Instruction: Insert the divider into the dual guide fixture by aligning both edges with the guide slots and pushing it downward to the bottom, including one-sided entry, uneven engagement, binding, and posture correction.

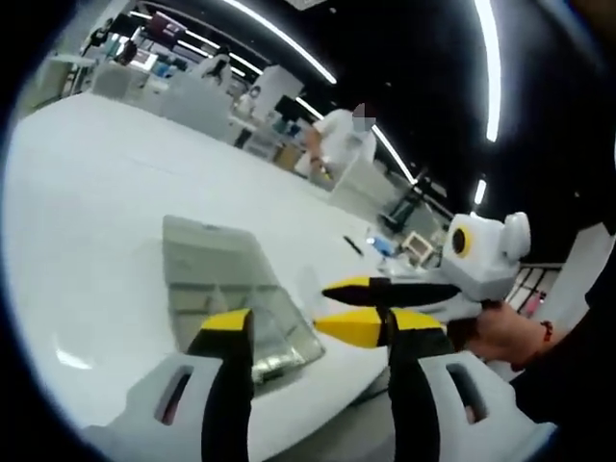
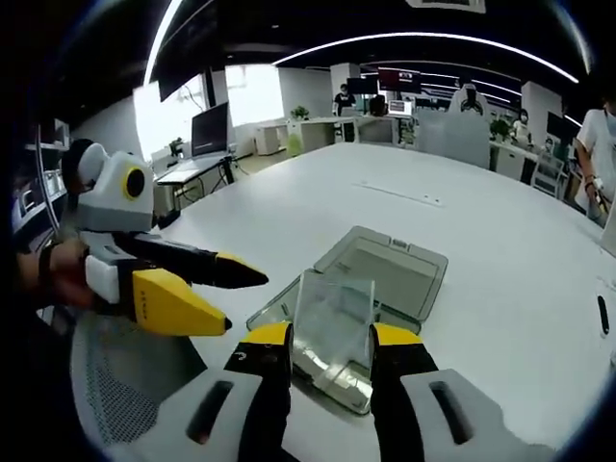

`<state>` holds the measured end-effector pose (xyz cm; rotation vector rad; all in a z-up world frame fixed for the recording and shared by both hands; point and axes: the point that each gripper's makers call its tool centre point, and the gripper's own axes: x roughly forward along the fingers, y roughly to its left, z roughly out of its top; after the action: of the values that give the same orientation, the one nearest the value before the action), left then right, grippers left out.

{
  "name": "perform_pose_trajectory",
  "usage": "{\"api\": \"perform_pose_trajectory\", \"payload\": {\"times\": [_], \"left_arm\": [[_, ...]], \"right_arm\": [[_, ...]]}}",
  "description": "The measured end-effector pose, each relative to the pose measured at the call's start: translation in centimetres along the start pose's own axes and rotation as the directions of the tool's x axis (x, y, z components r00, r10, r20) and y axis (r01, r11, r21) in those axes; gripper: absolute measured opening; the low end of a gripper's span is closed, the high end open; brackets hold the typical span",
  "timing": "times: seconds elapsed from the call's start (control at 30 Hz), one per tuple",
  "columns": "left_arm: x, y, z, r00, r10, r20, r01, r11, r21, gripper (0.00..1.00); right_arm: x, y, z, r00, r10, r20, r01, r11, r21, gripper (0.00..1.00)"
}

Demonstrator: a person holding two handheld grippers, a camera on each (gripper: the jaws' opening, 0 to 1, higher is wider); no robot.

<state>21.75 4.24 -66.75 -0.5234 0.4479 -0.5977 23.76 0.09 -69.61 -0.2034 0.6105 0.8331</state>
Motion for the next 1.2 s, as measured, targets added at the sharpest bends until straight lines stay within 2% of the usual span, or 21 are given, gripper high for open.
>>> {"api": "perform_pose_trajectory", "payload": {"times": [0.57, 0.93, 1.2], "left_arm": [[-0.4, 0.4, 0.7, 0.999, 0.007, 0.054, -0.003, 0.998, -0.063, 0.32], [-0.4, 0.8, 1.1, 0.997, 0.015, 0.08, -0.006, 0.994, -0.107, 0.27], [-0.5, 1.1, 1.2, 0.995, 0.024, 0.095, -0.01, 0.989, -0.144, 0.19]], "right_arm": [[0.1, 1.5, 1.0, 0.999, 0.045, 0.022, -0.044, 0.999, -0.02, 0.27], [0.0, 2.1, 1.6, 0.997, 0.062, 0.041, -0.06, 0.998, -0.031, 0.27], [0.1, 2.8, 1.7, 0.996, 0.08, 0.043, -0.079, 0.996, -0.038, 0.27]]}}
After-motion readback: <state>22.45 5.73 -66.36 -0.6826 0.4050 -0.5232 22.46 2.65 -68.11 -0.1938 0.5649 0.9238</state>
